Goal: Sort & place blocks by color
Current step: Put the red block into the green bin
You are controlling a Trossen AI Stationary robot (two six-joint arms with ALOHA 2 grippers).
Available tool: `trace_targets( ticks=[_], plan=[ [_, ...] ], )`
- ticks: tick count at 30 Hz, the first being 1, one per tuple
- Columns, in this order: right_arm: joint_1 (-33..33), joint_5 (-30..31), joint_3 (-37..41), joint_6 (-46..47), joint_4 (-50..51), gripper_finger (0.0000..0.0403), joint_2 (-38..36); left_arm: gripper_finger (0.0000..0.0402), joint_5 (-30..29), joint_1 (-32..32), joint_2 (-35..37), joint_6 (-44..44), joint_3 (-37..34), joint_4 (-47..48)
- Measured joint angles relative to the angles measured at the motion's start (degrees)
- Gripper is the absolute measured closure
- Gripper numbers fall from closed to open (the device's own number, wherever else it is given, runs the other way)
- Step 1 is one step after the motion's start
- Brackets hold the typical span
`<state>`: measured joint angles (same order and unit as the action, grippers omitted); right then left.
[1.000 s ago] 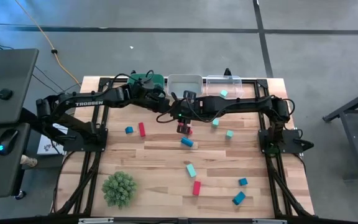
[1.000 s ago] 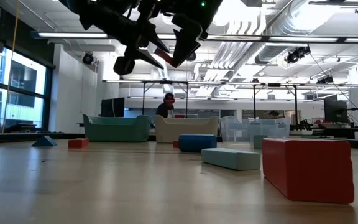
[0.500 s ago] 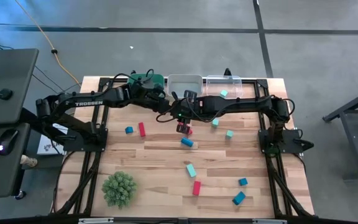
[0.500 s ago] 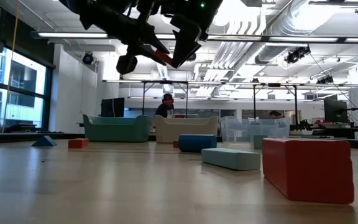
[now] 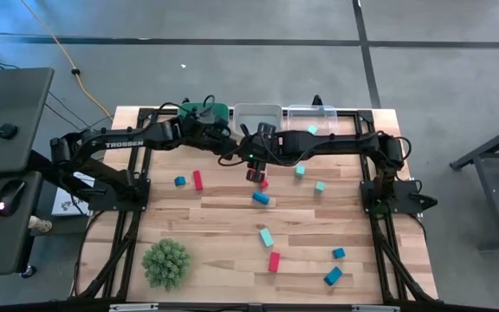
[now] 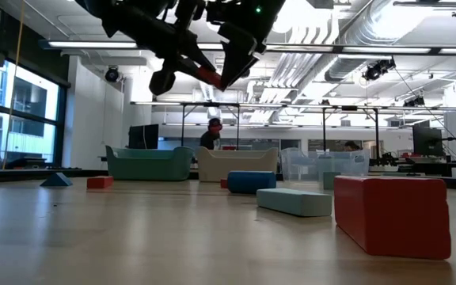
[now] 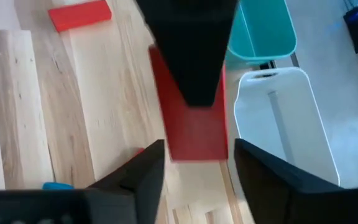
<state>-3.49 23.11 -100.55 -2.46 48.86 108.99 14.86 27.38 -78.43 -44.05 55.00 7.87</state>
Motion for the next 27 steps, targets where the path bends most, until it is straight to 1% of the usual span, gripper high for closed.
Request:
trace_targets(
  ticks=[4, 7, 14, 20, 24, 27],
  plan=[
    [-0.66, 0.48, 0.0, -0.43, 1.51, 0.0169, 0.0, 0.0401, -0.98, 1.54, 0.0, 0.68, 0.0, 0.15],
    [-1.23, 0.96, 0.0, -0.56, 2.77, 0.0153, 0.0, 0.0401, -2.99, 3.13, 0.0, 1.95, 0.0, 0.17],
    [-3.96, 1.16, 0.0, -2.03, 3.17, 0.0148, -0.01, 0.0401, -5.82, 9.99, 0.0, 5.86, 0.0, 0.92],
    [-6.76, 0.77, 0.0, -2.52, 1.34, 0.0148, 0.0, 0.0401, -10.08, 15.8, -0.02, 10.43, 0.0, 5.16],
    [-8.54, -0.05, 0.0, -3.26, -1.12, 0.0148, 0.0, 0.0401, -12.58, 18.15, -0.02, 12.47, 0.0, 8.16],
    [-9.89, -0.84, 0.0, -3.94, -3.12, 0.0148, -0.02, 0.0401, -12.78, 19.58, -0.02, 13.99, 0.0, 10.64]
  ],
)
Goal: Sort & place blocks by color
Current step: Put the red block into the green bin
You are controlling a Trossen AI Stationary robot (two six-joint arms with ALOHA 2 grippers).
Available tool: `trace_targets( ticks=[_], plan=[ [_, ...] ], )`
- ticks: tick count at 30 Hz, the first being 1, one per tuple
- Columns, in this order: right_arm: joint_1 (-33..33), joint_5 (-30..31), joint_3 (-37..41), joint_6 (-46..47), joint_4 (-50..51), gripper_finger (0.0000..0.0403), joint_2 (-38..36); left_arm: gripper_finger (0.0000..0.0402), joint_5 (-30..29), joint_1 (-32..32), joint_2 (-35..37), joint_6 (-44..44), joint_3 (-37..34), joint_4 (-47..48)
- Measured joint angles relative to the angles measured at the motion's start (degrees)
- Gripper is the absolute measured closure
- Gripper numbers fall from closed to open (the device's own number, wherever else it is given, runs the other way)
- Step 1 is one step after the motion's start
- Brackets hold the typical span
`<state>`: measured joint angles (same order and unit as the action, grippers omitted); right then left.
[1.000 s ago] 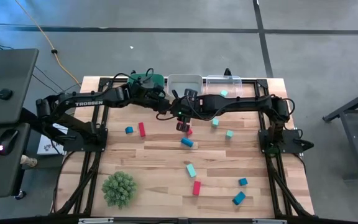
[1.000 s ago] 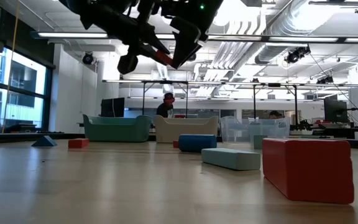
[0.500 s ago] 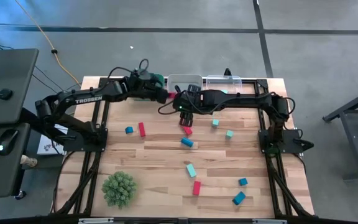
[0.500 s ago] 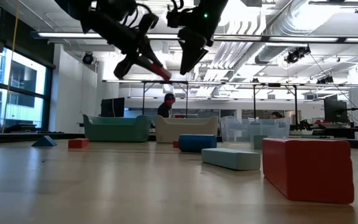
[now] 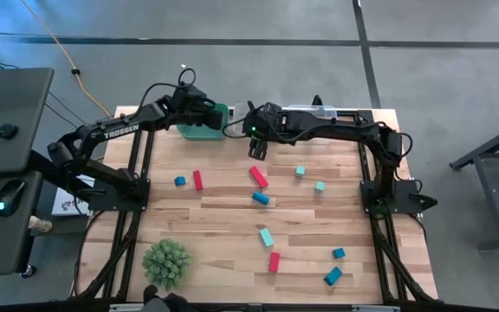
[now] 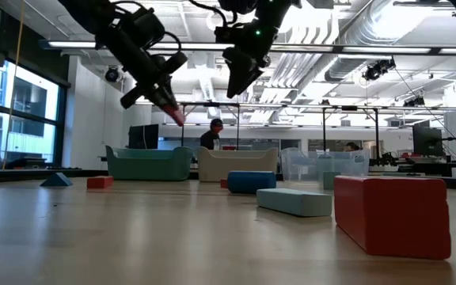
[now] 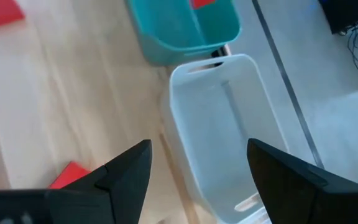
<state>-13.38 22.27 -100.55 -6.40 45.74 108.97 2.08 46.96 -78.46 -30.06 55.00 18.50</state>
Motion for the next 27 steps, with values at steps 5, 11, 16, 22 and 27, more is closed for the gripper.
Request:
trace_targets(
  ticks=[5, 11, 16, 22, 27],
  plan=[
    [-2.12, -0.77, 0.0, 1.49, -3.51, 0.0148, 0.0, 0.0401, -1.49, 1.94, -0.87, 1.08, 0.0, 5.73],
    [-3.92, -1.32, 0.0, 5.22, -6.07, 0.0148, 0.01, 0.0401, -1.26, 1.79, -4.2, 1.88, -0.04, 7.98],
    [-4.65, -1.36, 0.0, 6.5, -6.63, 0.0148, 0.02, 0.0402, -1.4, 1.88, -7.39, 1.84, -0.04, 8.33],
    [-4.64, -1.41, 0.0, 6.54, -6.63, 0.0148, 0.0, 0.0402, -1.5, 1.88, -10.09, 2.27, -0.04, 8.26],
    [-4.6, -1.43, 0.0, 6.58, -6.63, 0.0148, 0.01, 0.0402, -1.84, 1.88, -11.79, 2.34, -0.04, 8.22]
  ],
)
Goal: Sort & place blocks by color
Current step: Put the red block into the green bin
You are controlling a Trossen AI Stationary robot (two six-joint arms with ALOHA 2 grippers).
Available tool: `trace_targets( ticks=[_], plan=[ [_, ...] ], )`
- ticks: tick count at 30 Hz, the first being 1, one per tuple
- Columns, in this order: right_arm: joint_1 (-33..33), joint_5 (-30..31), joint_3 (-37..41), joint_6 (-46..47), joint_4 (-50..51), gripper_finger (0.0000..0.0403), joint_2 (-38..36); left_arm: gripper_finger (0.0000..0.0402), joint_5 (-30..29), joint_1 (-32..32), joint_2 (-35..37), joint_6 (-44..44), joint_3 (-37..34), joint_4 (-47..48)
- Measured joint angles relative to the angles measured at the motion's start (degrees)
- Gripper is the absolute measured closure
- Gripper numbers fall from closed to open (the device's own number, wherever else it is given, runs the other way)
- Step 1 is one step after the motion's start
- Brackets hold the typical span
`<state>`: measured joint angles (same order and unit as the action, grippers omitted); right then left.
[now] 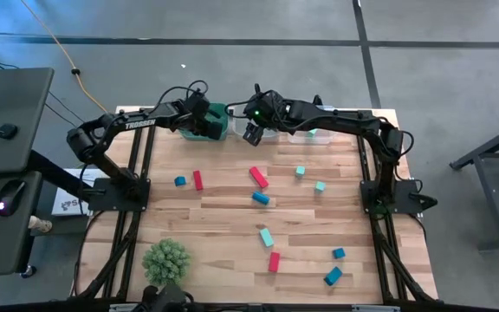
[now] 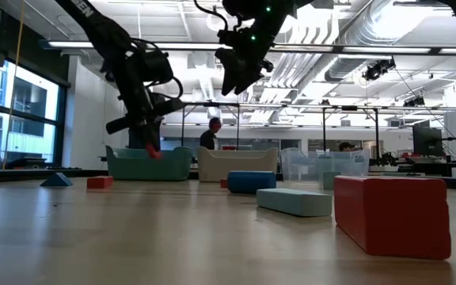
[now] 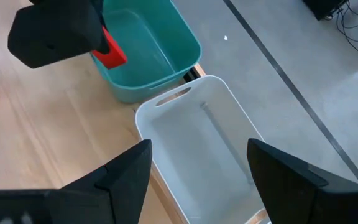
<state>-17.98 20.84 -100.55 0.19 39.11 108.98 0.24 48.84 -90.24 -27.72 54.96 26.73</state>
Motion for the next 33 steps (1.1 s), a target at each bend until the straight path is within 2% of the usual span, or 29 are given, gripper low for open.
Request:
trace_targets(
  ticks=[11, 17, 27, 33],
  plan=[
    [0.0, -0.35, 0.0, 0.02, 0.4, 0.0148, 0.0, 0.04, -2.43, 0.0, -1.22, 2.25, 0.0, 0.1],
    [0.0, -7.25, 0.0, 8.66, 4.5, 0.0148, -0.02, 0.0381, -2.44, 0.0, -1.22, 2.76, 0.0, 0.04],
    [0.13, -22.94, 0.0, 21.44, 14.33, 0.0148, -0.02, 0.0331, -2.44, 0.0, -1.22, 6.05, 0.0, 0.02],
    [2.04, -26.56, 0.0, 25.51, 17.37, 0.0148, -0.01, 0.0298, -0.99, 0.0, -1.2, 7.88, 0.0, 0.02]
  ],
)
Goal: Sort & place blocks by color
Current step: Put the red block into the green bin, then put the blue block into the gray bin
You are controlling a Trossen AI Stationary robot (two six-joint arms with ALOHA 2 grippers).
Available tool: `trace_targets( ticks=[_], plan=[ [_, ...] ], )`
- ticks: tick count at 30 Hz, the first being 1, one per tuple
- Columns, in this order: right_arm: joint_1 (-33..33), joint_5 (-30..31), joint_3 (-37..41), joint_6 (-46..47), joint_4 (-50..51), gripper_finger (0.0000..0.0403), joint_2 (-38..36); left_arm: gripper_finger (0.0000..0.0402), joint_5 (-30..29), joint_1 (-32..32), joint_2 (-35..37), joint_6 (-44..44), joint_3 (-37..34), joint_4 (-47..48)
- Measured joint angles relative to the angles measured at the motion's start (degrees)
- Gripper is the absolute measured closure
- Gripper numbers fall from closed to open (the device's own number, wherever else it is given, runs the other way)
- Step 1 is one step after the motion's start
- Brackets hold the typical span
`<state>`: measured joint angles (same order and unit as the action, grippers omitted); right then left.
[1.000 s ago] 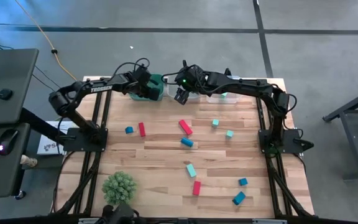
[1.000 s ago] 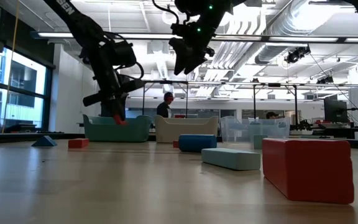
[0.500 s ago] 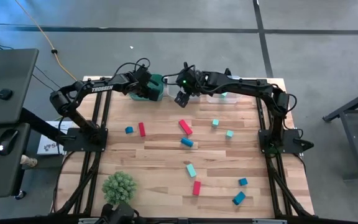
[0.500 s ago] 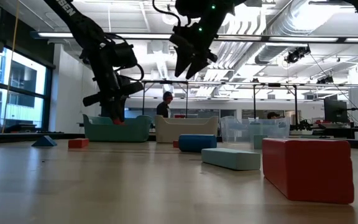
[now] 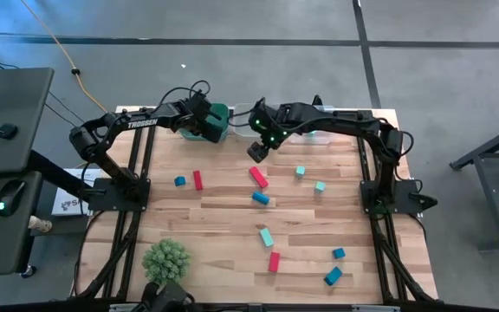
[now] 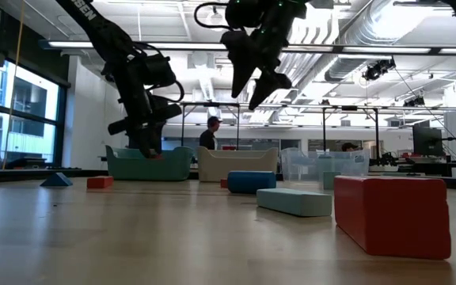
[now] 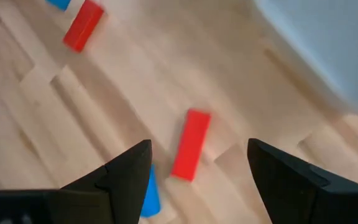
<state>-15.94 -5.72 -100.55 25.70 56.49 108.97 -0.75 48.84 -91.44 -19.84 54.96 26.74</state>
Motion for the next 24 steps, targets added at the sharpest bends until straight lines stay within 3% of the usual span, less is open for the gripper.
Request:
trace_targets(
  ticks=[9, 24],
  plan=[
    [5.08, -0.92, 0.15, 1.49, 5.18, 0.0148, 0.0, 0.0265, 3.11, 0.0, 0.58, 0.0, 0.03, 0.01],
    [17.5, 0.83, 0.17, 3.09, 20.06, 0.0148, 0.0, 0.0265, 13.47, -0.96, 7.02, -1.01, 0.04, -3.05]
  ],
)
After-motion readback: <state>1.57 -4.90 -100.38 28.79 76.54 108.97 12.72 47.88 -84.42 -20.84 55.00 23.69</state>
